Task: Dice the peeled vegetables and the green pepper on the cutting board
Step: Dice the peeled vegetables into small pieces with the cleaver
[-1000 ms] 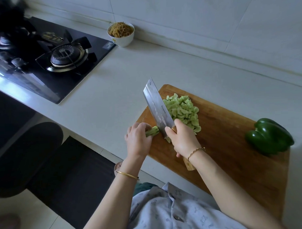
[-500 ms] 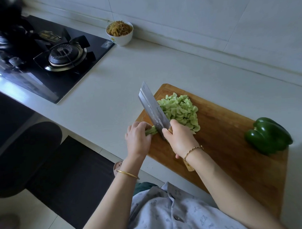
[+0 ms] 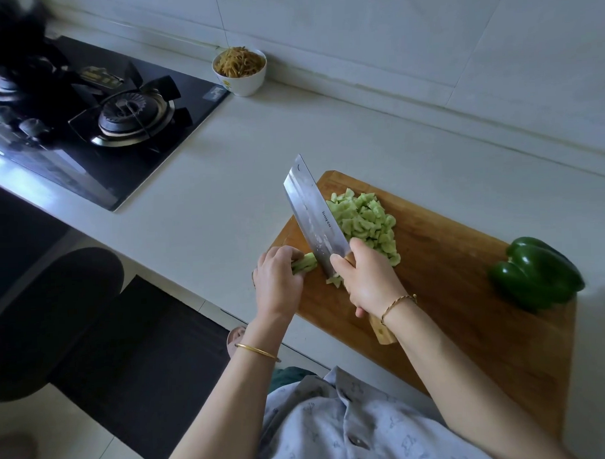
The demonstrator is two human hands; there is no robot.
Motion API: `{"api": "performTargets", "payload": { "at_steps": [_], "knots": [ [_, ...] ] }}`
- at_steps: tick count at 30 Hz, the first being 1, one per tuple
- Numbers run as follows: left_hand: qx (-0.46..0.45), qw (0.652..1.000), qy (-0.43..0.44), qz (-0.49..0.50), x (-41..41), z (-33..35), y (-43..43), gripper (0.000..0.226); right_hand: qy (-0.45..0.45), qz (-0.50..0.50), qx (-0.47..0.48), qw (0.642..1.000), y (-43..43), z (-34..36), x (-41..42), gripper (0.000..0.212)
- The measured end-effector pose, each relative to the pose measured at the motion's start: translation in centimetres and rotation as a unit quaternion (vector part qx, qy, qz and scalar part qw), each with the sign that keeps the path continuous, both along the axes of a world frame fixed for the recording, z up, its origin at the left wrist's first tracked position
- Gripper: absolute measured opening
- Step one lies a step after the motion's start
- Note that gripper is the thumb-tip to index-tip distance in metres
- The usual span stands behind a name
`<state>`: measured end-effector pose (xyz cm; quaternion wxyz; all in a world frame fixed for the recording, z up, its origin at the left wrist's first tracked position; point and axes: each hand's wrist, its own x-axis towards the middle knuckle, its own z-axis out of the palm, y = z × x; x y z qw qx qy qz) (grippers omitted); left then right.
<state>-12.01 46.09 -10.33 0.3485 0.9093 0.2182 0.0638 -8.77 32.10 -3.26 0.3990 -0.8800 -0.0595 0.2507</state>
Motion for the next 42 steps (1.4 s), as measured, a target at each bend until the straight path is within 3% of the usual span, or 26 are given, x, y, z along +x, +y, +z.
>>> {"api": "performTargets", "payload": {
  "at_steps": [15, 21, 28, 42],
  "knots": [
    [-0.011, 1.000, -0.013, 0.005, 0.0, -0.2, -0.2, 0.020, 0.011, 0.033, -0.057, 0.998, 0.9, -0.5, 0.1, 0.027],
    [0.003, 1.000, 0.003, 0.004, -0.1, -0.1, 0.2, 0.027, 0.019, -0.020, -0.008, 1.000, 0.5, -1.1, 0.1, 0.021],
    [-0.011, 1.000, 0.015, 0.005, 0.1, 0.1, -0.1, 0.029, 0.004, -0.014, 0.012, 1.000, 0.0, -0.3, 0.4, 0.019],
    [-0.019, 1.000, -0.002, -0.003, 0.2, -0.2, 0.1, 0.018, 0.017, 0.033, -0.049, 0.998, 1.0, -0.6, 0.4, 0.034]
  ]
}}
